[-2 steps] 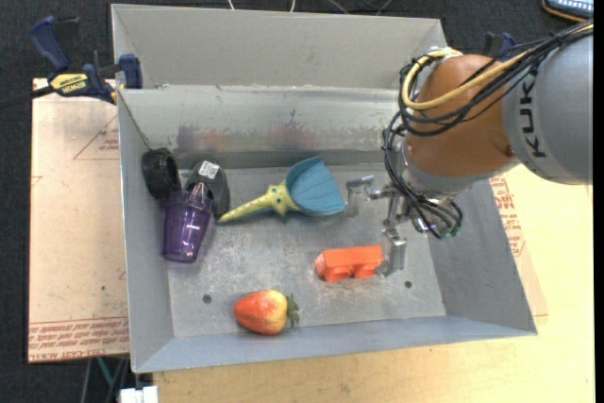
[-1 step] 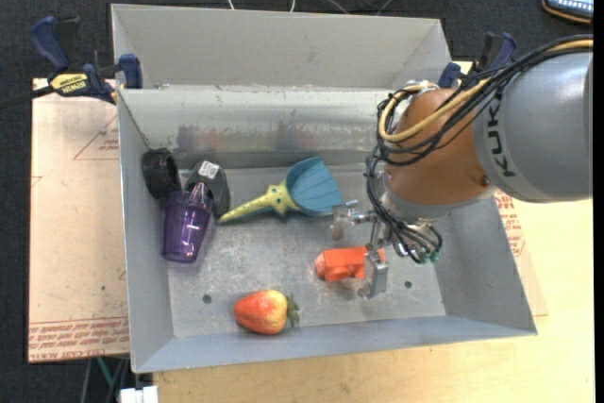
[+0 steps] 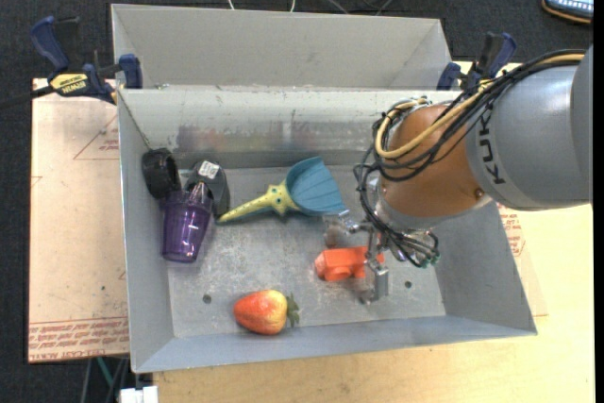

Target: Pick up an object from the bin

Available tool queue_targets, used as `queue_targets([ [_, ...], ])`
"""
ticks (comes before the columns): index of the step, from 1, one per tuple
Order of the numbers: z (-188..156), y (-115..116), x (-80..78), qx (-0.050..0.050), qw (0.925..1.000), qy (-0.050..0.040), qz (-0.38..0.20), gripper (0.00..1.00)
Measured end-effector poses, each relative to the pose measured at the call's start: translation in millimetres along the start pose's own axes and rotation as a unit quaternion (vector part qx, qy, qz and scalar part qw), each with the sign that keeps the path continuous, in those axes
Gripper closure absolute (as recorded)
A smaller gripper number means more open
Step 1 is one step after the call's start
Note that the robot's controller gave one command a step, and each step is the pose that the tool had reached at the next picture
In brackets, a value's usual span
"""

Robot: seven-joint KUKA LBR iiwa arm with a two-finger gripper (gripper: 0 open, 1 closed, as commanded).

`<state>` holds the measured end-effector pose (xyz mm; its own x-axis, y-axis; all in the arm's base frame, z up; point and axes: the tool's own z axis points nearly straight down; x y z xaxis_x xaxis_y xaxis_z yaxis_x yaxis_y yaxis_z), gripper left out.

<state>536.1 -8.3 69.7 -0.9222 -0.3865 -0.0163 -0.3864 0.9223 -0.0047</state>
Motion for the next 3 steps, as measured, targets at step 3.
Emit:
queue_targets([
  [3,-2.1,-10.1,4.6,-0.004,0.9946,0.008,0.104,1.0],
])
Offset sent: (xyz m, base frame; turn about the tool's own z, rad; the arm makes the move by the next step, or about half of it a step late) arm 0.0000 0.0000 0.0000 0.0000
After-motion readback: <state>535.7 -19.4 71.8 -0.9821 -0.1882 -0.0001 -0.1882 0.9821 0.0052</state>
